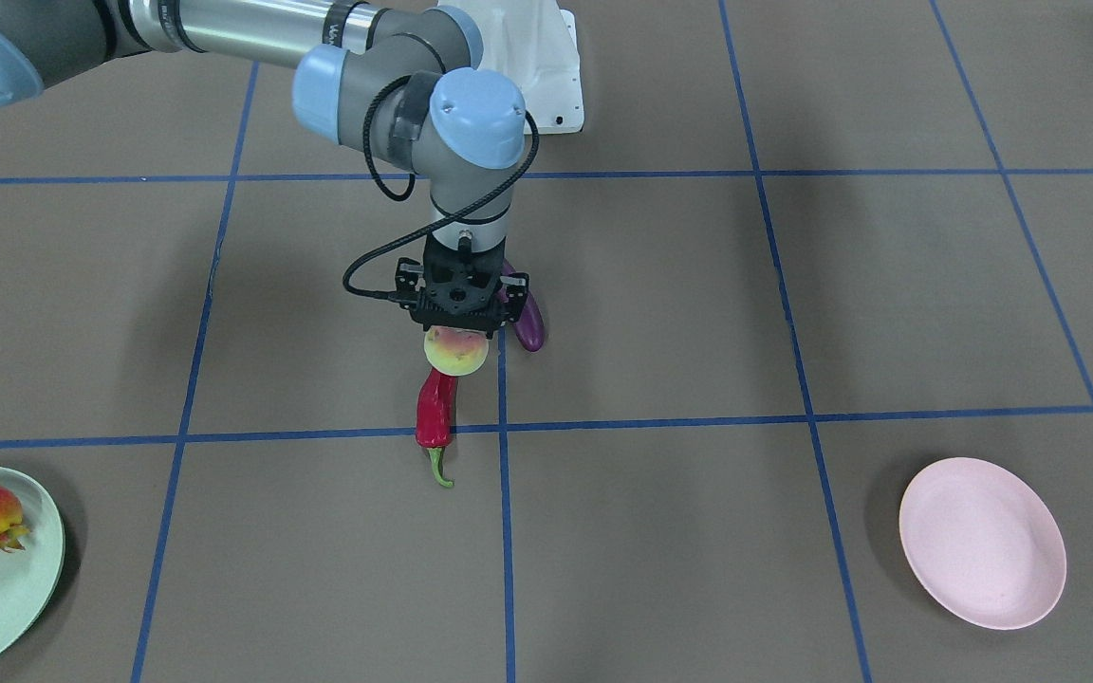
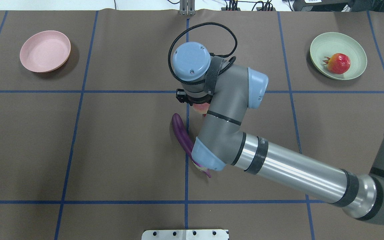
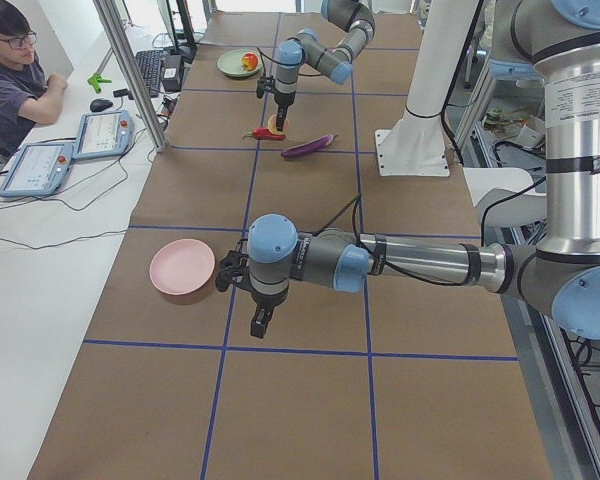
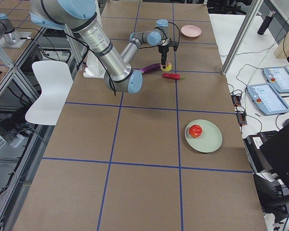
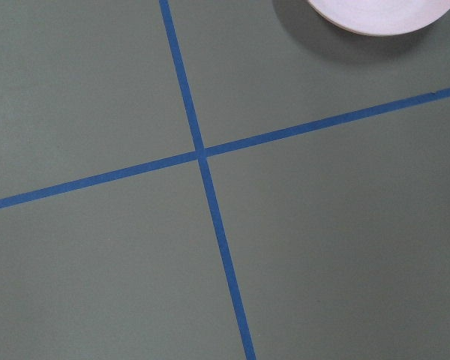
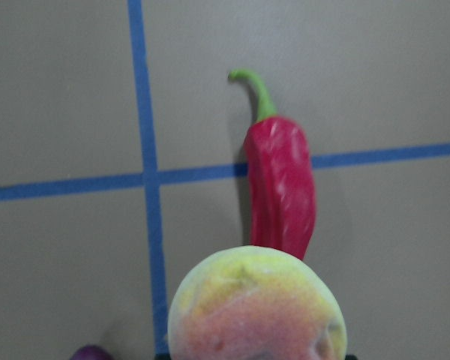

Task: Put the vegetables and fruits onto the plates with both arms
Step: 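Grasp the peach with the right gripper and lift it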

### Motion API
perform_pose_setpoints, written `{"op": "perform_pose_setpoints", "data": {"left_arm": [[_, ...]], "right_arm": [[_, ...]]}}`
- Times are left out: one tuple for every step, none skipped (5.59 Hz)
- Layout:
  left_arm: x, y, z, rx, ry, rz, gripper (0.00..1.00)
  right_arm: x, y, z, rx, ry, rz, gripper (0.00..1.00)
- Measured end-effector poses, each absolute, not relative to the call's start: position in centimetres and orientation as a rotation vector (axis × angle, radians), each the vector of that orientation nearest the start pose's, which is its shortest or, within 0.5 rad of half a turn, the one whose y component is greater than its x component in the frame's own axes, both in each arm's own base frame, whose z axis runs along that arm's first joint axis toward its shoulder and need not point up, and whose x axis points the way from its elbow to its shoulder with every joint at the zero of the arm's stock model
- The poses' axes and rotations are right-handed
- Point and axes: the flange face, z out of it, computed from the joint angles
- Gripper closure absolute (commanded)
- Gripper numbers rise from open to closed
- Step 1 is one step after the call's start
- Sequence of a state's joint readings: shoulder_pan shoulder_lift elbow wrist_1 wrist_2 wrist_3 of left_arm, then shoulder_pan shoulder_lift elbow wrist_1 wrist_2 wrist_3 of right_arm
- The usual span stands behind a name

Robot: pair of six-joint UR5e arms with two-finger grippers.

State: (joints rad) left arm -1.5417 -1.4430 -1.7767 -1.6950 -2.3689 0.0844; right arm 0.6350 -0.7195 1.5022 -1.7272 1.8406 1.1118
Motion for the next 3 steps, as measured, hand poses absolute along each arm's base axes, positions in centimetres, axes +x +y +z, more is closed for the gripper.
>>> {"op": "perform_pose_setpoints", "data": {"left_arm": [[-4.9, -45.0, 60.1, 0.215, 0.791, 0.188, 0.0], [-4.8, -45.0, 60.1, 0.214, 0.792, 0.19, 0.0], [-4.7, -45.1, 60.1, 0.213, 0.792, 0.193, 0.0]], "right_arm": [[-46.1, -56.8, 21.8, 0.096, -0.688, -0.033, 1.0], [-39.4, -60.8, 25.9, 0.089, -0.717, -0.144, 1.0], [-34.5, -64.5, 31.2, 0.092, -0.767, -0.22, 1.0]]}}
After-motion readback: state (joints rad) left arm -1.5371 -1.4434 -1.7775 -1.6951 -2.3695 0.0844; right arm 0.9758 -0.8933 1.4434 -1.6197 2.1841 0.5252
